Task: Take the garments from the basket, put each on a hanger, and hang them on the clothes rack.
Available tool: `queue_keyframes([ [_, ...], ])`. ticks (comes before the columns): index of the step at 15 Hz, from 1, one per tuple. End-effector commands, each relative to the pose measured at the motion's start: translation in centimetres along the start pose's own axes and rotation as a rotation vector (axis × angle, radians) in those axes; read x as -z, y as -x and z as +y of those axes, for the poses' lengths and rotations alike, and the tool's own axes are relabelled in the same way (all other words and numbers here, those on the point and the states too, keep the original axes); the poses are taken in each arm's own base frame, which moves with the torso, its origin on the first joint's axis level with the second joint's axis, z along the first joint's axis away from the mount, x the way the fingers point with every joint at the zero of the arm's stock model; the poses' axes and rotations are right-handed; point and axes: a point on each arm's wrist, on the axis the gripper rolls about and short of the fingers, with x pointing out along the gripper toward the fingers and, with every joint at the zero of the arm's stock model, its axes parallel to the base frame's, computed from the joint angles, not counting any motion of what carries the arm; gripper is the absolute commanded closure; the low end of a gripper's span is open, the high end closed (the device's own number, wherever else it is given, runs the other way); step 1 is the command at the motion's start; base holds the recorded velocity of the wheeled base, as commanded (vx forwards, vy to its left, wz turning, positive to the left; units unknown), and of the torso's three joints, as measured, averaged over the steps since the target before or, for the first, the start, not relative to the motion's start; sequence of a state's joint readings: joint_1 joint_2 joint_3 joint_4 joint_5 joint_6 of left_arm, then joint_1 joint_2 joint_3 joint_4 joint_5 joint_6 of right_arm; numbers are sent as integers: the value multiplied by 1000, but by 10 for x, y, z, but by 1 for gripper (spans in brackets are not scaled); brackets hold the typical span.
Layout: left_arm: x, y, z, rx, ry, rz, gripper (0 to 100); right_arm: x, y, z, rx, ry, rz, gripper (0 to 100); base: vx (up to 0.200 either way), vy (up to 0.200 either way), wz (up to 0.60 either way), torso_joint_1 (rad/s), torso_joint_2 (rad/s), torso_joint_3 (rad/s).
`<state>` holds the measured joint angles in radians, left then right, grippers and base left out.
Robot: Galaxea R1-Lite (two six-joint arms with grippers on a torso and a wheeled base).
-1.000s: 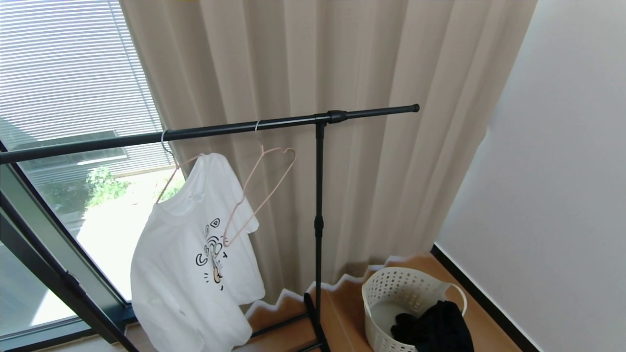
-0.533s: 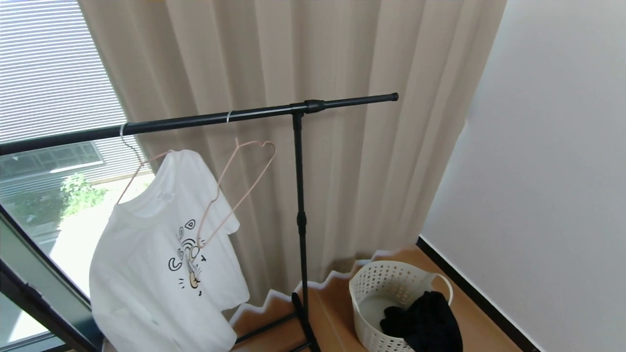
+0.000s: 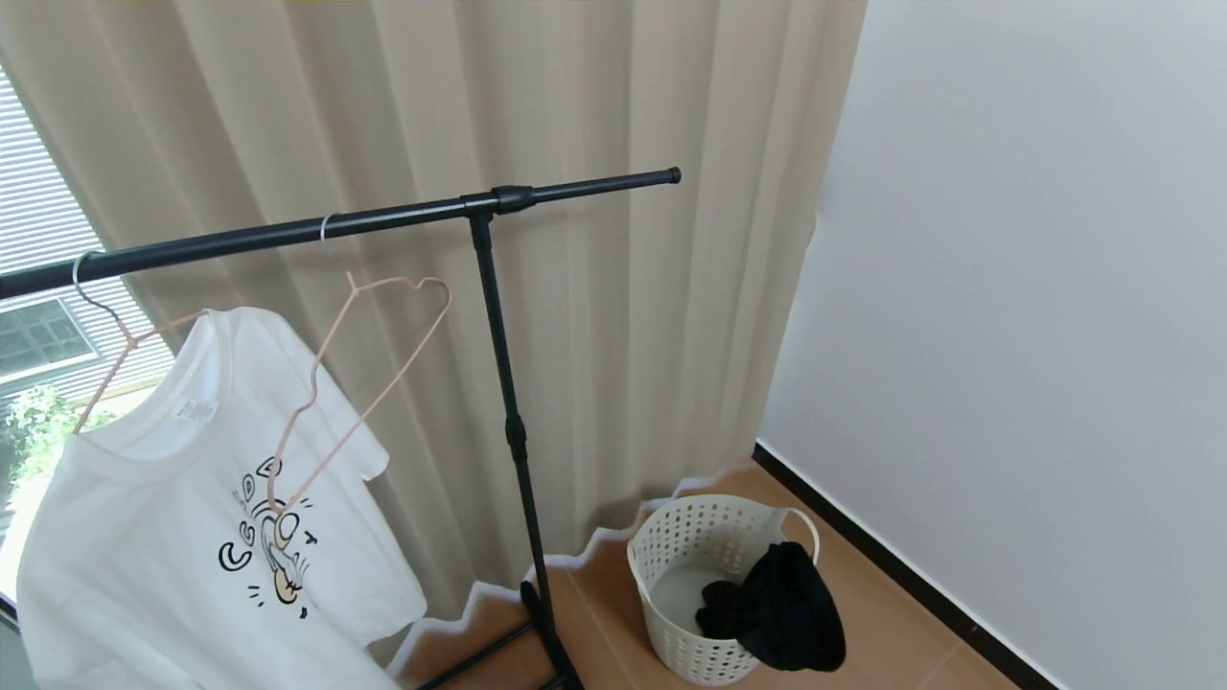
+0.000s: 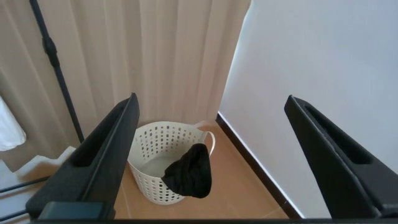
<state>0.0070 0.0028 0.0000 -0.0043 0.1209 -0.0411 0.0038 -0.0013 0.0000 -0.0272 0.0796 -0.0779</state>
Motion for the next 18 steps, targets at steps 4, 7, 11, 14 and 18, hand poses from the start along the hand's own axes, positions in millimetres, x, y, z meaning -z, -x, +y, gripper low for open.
queue_keyframes([
  [4,0,0,0,-1,2,1,0,0,0,0,-1,0,1,0,0,0,0,-155,373,210],
  [7,0,0,0,-1,0,1,0,0,0,0,-1,0,1,0,0,0,0,-180,448,256],
  [11,0,0,0,0,0,2,0,0,0,0,-1,0,1,0,0,0,0,-216,548,328],
  [14,0,0,0,-1,0,1,0,0,0,0,-1,0,1,0,0,0,0,-209,543,326],
  [18,0,0,0,-1,2,1,0,0,0,0,-1,0,1,0,0,0,0,-179,518,332],
])
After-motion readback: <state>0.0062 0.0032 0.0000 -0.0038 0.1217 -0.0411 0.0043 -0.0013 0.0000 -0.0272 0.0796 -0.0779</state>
